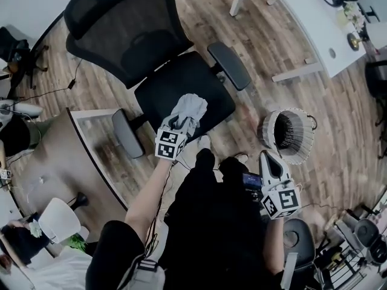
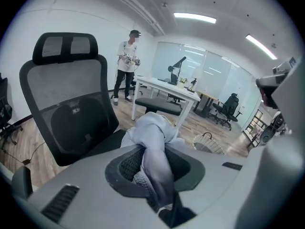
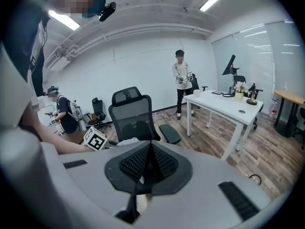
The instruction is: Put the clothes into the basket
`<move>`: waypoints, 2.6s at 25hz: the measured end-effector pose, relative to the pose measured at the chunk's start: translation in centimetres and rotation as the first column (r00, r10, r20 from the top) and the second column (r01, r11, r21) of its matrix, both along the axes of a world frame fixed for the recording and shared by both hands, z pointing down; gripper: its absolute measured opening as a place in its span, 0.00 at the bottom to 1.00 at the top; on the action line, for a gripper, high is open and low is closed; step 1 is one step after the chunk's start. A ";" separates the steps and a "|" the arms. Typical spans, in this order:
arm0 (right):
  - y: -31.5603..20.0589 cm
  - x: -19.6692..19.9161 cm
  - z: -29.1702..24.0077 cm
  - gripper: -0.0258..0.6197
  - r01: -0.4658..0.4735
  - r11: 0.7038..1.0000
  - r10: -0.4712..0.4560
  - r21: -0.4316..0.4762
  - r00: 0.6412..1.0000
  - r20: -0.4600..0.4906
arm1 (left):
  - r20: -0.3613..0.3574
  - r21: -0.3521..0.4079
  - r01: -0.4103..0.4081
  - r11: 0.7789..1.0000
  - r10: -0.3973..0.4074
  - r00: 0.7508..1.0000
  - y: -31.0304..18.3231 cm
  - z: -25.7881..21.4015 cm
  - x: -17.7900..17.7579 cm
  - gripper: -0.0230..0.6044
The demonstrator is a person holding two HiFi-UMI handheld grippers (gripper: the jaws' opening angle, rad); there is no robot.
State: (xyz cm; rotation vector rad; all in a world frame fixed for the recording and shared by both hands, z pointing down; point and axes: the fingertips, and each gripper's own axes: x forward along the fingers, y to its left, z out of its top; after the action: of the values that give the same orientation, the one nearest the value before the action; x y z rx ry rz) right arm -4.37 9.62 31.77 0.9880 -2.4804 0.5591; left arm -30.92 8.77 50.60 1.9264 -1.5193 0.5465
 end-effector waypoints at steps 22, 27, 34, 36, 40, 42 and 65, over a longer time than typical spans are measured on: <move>-2.2 15.2 -3.5 0.07 -0.320 0.937 0.321 0.138 0.947 0.013 | -0.082 0.220 -0.245 0.944 0.268 0.960 -1.2 -13.3 13.6 0.19; -2.6 22.1 -2.9 0.07 -0.409 0.902 0.411 0.138 0.911 0.013 | -0.045 0.238 -0.294 0.926 0.313 0.949 -3.9 -14.2 18.1 0.19; -3.6 33.4 -2.3 0.07 -0.435 0.892 0.438 0.119 0.899 0.003 | -0.030 0.252 -0.280 0.926 0.297 0.955 -7.6 -16.2 28.5 0.19; -4.3 36.4 -2.2 0.07 -0.440 0.891 0.442 0.112 0.897 0.008 | -0.027 0.250 -0.260 0.933 0.275 0.961 -8.7 -16.6 31.2 0.19; -5.7 42.2 -1.8 0.07 -0.455 0.885 0.456 0.093 0.890 0.019 | -0.038 0.242 -0.233 0.942 0.249 0.968 -10.1 -17.0 36.7 0.19; -6.1 44.6 -1.4 0.07 -0.461 0.884 0.460 0.075 0.887 0.034 | -0.036 0.233 -0.239 0.943 0.254 0.966 -10.3 -16.9 39.5 0.19; -6.3 52.6 4.2 0.07 -0.575 0.813 0.581 -0.098 0.812 0.060 | -0.021 0.085 -0.636 0.767 0.639 0.769 -12.5 -9.1 59.5 0.19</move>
State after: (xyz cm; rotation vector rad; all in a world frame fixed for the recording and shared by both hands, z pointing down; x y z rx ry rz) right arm 48.23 3.35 35.97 1.7383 -2.1763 0.8881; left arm 28.56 -3.75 41.52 2.4951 -0.8157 0.7251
